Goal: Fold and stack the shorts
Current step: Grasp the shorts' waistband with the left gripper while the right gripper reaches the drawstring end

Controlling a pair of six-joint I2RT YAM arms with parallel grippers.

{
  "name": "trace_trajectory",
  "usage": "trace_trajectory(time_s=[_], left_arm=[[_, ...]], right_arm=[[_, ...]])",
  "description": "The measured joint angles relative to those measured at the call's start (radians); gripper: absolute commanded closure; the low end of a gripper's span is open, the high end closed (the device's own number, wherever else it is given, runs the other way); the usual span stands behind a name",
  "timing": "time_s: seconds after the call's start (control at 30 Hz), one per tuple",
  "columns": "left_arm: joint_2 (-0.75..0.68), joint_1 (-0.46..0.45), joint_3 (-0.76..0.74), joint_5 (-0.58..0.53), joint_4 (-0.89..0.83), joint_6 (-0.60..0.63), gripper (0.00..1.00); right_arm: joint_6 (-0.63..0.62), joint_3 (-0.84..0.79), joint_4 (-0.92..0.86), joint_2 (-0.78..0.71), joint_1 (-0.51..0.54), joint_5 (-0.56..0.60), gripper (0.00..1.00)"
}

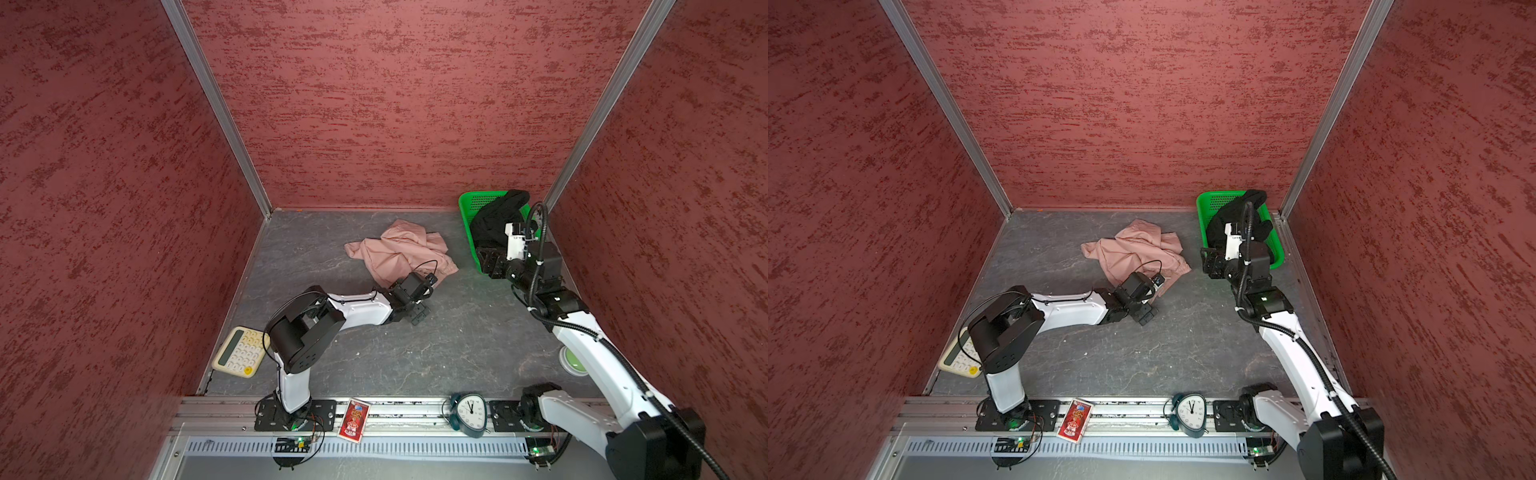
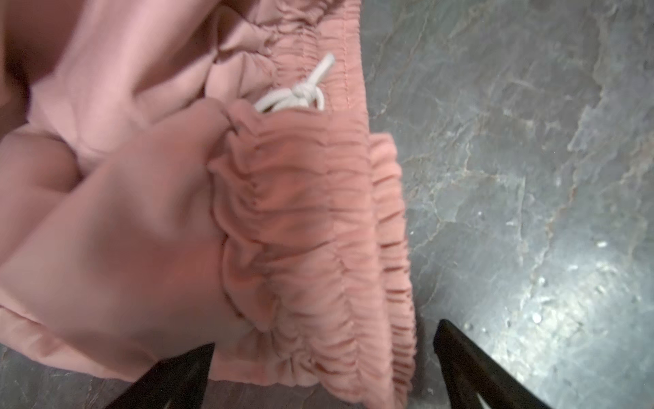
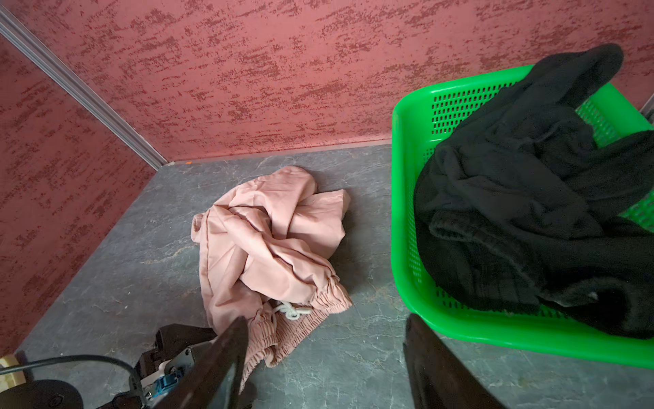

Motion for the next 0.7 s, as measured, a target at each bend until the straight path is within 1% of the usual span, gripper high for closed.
trace_trajectory(time_s=[0.1, 0.13, 0.17, 0.23, 0.3, 0.33, 0.4, 0.53, 0.57, 0.7], left_arm=[[0.021, 0.0, 0.011, -0.024, 0.022, 0.007, 0.3], [0.034, 0.0, 0.019, -0.031, 0.022, 0.013, 0.35], [0.049, 0.0, 0.028, -0.038, 0.022, 0.011, 0.41], [0.066, 0.0, 0.034, -0.048, 0.018, 0.01, 0.56], [0.067, 0.001, 0.034, -0.053, 0.004, 0.007, 0.79], [0.063, 0.001, 0.034, -0.055, -0.001, 0.01, 0.83], [0.045, 0.001, 0.034, -0.06, -0.029, 0.011, 0.86], [-0.037, 0.005, 0.05, -0.067, -0.14, -0.005, 0.98], [-0.071, 0.008, 0.06, -0.065, -0.175, -0.013, 1.0], [-0.208, 0.047, 0.104, -0.036, -0.278, -0.04, 1.0]], right_arm=[[0.008, -0.004, 0.015, 0.005, 0.0, 0.0, 0.31], [0.01, -0.004, 0.019, 0.008, 0.0, 0.0, 0.3], [0.012, -0.004, 0.022, 0.012, 0.0, 0.0, 0.29], [0.011, -0.004, 0.023, 0.018, 0.0, -0.006, 0.29], [0.011, -0.004, 0.022, 0.023, 0.0, -0.013, 0.29], [0.01, -0.004, 0.022, 0.025, 0.0, -0.018, 0.3], [0.003, -0.004, 0.019, 0.031, 0.002, -0.027, 0.3], [-0.013, -0.01, 0.0, 0.042, 0.03, -0.023, 0.29], [-0.022, -0.019, 0.0, 0.042, 0.051, -0.019, 0.29], [-0.056, -0.093, 0.004, 0.042, 0.19, -0.013, 0.26]])
